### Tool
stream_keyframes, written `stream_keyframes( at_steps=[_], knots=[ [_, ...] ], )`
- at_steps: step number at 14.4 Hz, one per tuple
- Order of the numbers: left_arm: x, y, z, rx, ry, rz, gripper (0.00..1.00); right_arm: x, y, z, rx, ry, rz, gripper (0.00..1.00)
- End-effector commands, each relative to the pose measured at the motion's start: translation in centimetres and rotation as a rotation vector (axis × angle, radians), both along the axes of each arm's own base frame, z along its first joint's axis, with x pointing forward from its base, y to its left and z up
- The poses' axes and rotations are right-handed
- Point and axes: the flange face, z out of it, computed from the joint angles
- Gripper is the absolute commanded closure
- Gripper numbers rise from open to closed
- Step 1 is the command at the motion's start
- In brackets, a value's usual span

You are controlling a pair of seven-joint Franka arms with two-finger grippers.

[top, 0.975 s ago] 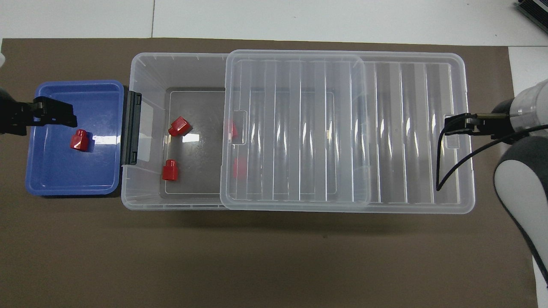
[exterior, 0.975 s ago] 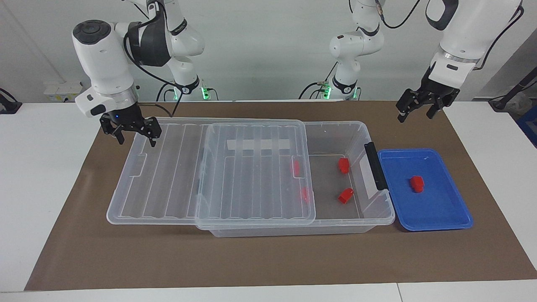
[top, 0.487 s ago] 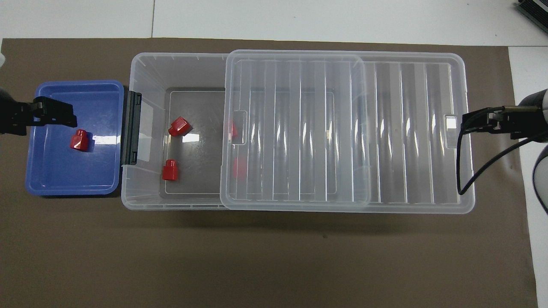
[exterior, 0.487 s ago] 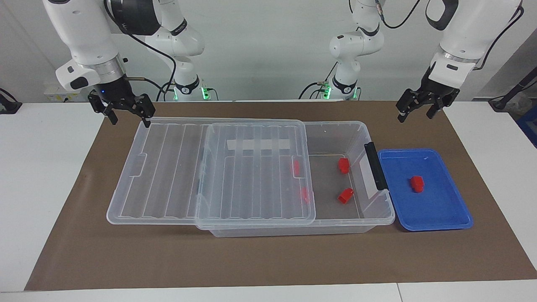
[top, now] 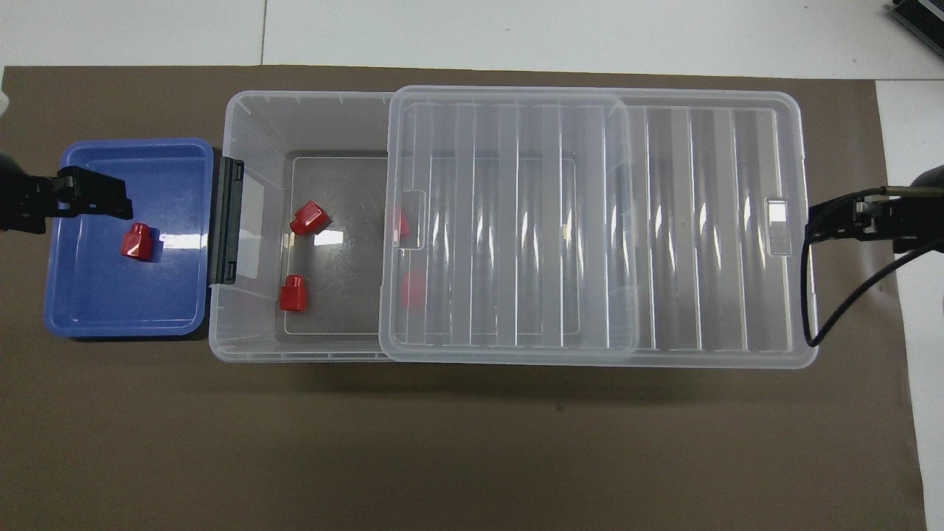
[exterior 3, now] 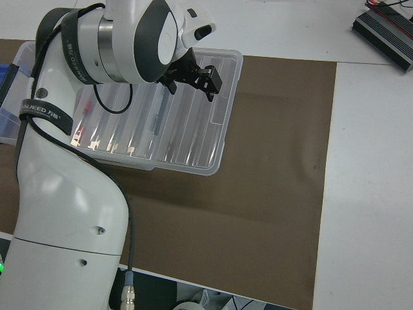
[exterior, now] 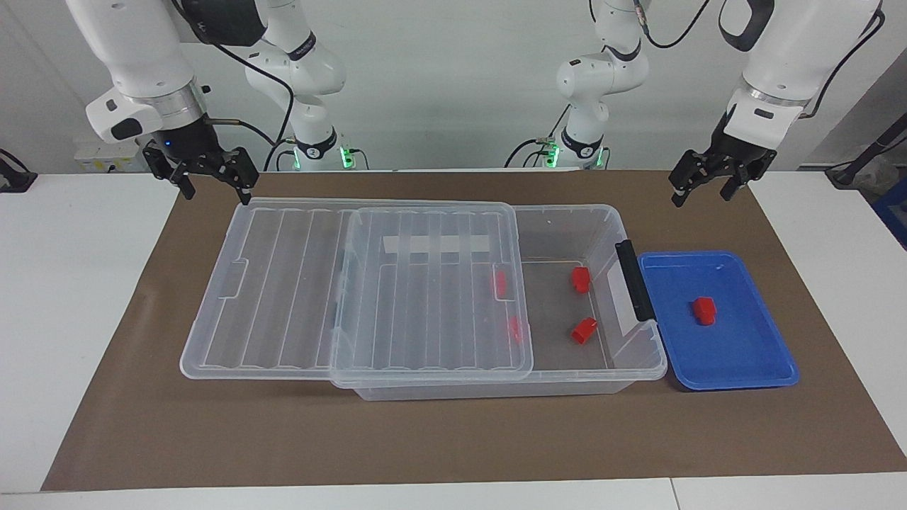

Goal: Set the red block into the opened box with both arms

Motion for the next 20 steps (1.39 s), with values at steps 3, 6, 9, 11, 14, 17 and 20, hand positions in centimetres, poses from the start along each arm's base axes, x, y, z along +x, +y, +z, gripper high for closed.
stream_keyframes(
  at_steps=[3,6,9,11,14,17,20],
  knots=[
    [-0.9,0.4,0.1,0.024,0.006,0.004,0.00,-0.1,-0.2,-0.4,0.015,0.021,-0.027,0.00],
    [-0.9,0.4,0.1,0.024,0.006,0.004,0.00,-0.1,-0.2,-0.4,0.015,0.018,-0.023,0.00],
    [-1.2,1.1,-0.2,0.027,0.031,0.021,0.00,-0.1,-0.7,-0.4,0.016,0.018,-0.023,0.00],
    [-1.5,4.5,-0.2,0.027,0.052,0.087,0.00,-0.1,-0.7,-0.4,0.016,0.018,-0.023,0.00],
    [-0.5,6.6,-0.5,0.050,-0.025,0.113,0.00,-0.1,-0.8,-0.4,0.016,0.018,-0.023,0.00],
    [2.4,8.5,-5.8,0.072,0.012,0.077,0.00,0.0,-1.5,-0.4,0.017,0.018,-0.040,0.00],
    [5.0,10.3,-11.9,0.067,0.042,-0.036,0.00,-0.1,-0.9,-0.2,0.017,0.010,-0.037,0.00]
  ],
)
